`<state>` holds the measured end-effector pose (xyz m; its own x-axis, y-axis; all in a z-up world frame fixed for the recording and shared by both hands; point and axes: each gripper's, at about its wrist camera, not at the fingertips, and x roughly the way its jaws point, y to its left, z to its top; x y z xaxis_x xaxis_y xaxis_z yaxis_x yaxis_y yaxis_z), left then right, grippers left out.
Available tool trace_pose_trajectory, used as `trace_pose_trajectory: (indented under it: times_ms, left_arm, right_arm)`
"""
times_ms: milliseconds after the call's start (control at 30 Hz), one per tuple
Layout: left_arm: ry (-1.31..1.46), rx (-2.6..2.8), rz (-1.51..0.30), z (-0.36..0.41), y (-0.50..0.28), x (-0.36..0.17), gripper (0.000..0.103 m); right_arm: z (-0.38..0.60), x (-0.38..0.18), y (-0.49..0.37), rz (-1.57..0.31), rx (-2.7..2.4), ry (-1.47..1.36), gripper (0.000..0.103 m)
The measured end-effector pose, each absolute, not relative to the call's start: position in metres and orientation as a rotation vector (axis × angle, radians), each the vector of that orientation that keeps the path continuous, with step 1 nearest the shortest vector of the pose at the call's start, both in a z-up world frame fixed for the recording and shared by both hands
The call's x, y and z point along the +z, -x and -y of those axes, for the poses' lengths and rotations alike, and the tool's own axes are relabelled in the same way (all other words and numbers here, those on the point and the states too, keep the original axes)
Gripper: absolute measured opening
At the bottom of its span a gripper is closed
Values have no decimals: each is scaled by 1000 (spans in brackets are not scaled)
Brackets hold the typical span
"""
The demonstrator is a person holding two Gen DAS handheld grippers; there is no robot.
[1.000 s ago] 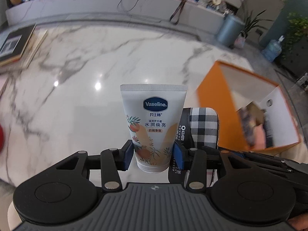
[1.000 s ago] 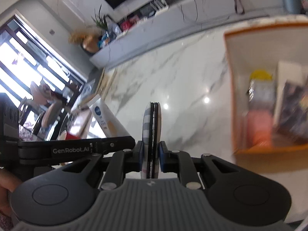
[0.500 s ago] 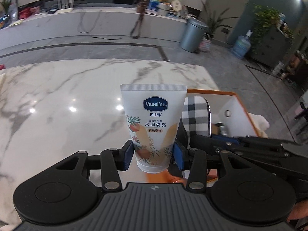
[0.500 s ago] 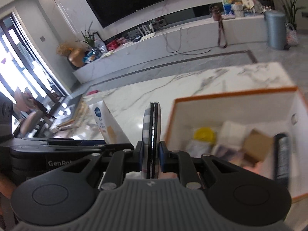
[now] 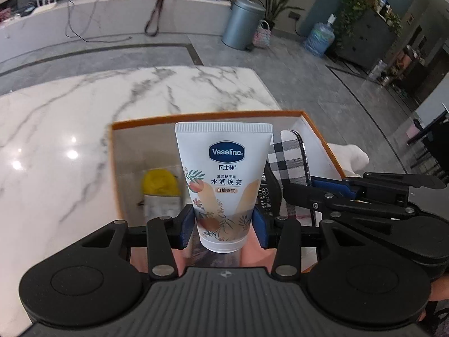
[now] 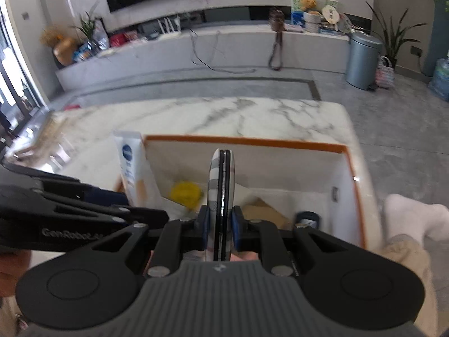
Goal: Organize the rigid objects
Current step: 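Lift and carry the plaid case and Vaseline tube over the orange box, then lower the plaid case into the box with the right tool while the left tool lowers the tube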
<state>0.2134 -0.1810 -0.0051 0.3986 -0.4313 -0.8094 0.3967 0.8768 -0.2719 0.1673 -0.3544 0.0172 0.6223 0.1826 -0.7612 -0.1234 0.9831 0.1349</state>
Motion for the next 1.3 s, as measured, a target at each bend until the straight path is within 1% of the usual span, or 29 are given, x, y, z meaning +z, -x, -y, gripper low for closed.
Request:
trace_pose_trajectory:
  times_ms: [100, 300, 533, 733, 867, 900, 967, 1033, 1133, 1233, 1300]
  left_arm:
    - [47, -546, -1060, 195, -219, -15, 50]
    - [53, -592, -1083, 218, -227, -26, 50]
    - [33, -646, -1127, 241, -229, -38, 50]
    - [38, -663, -1165, 251, -229, -46, 50]
    - [57, -677, -1191, 256, -227, -51, 50]
    - [61, -678, -1193, 256, -227, -52, 50]
    - [65, -679, -1195, 256, -227, -52, 50]
    - [70, -681, -1199, 256, -226, -53, 50]
    - [86, -681, -1206, 256, -226, -54, 50]
    - [77, -678, -1205, 258, -225, -54, 50]
    - [72, -678, -1206, 260, -224, -54, 51]
  right_arm:
    - [366, 8, -174, -915, 126, -27, 15]
    - [380, -5, -182, -924, 32, 119, 15]
    - [389, -34, -188, -987, -3, 240, 15]
    - [384, -48, -185, -1017, 3, 283, 16]
    - [389, -51, -183, -1040, 11, 234, 18]
    - [390, -51, -181, -1040, 10, 222, 19]
    - [393, -47, -177, -1030, 12, 199, 29]
    - [394, -44, -171, -1013, 10, 192, 35]
    - [397, -38, -163, -984, 8, 175, 38]
    - [398, -36, -160, -970, 7, 163, 39]
    - [399, -38, -159, -974, 8, 159, 45]
